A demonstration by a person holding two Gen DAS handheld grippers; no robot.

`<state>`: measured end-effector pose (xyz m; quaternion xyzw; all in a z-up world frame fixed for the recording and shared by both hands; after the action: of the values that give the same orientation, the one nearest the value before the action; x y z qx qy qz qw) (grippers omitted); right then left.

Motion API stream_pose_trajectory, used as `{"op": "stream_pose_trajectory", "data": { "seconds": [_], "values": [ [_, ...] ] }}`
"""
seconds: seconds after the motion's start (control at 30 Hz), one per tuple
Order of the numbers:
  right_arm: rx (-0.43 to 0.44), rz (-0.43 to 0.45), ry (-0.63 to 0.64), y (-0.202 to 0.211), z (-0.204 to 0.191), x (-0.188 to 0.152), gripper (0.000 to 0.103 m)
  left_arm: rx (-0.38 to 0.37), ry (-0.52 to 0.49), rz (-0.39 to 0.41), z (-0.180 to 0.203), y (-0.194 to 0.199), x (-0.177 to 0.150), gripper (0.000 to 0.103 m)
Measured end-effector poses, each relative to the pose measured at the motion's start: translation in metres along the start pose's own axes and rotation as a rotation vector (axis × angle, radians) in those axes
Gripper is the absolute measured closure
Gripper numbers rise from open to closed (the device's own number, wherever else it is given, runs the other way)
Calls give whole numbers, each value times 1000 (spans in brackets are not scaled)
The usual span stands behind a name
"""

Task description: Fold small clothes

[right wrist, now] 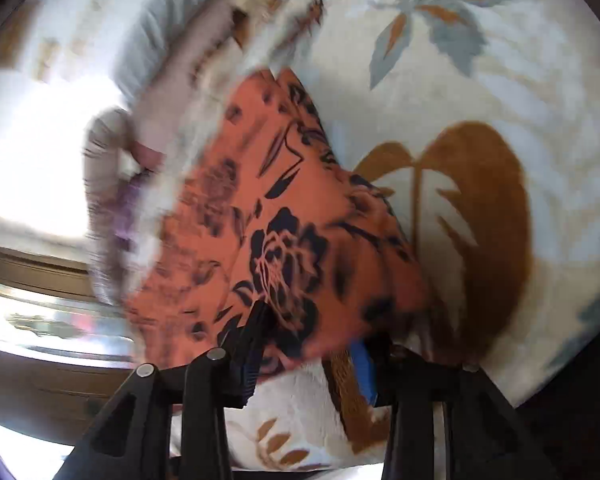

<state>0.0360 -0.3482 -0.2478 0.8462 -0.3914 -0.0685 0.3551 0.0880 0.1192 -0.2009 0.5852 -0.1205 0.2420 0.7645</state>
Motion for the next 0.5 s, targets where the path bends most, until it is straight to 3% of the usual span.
{"op": "stream_pose_trajectory", "data": {
  "seconds": [0.07,0.23,0.37,0.5],
  "values": [
    [-86,42,64,26,-1,3,48,64,29,27,-9,15,10,38],
    [-116,182,245,62,-44,53,48,45,-1,96,-1,24,54,38],
    [-136,131,398,11,-82,106,48,17,-41,60,16,-5,73,38],
    [-235,43,471,-44,-82,136,49,6,-51,30,25,-24,75,38]
  ]
}}
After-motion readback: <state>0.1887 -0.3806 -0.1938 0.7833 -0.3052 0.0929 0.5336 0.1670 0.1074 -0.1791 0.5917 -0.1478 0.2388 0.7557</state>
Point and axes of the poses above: each gripper's, at about its wrist camera, not at the fingertips, and y roughly against the way its jaws point, z to its right, x to its top, the point moved 9 cm from there along -y, roughly the way its jaws point, and after that the axes turned 1 degree about -y, right-handed, at the moved point
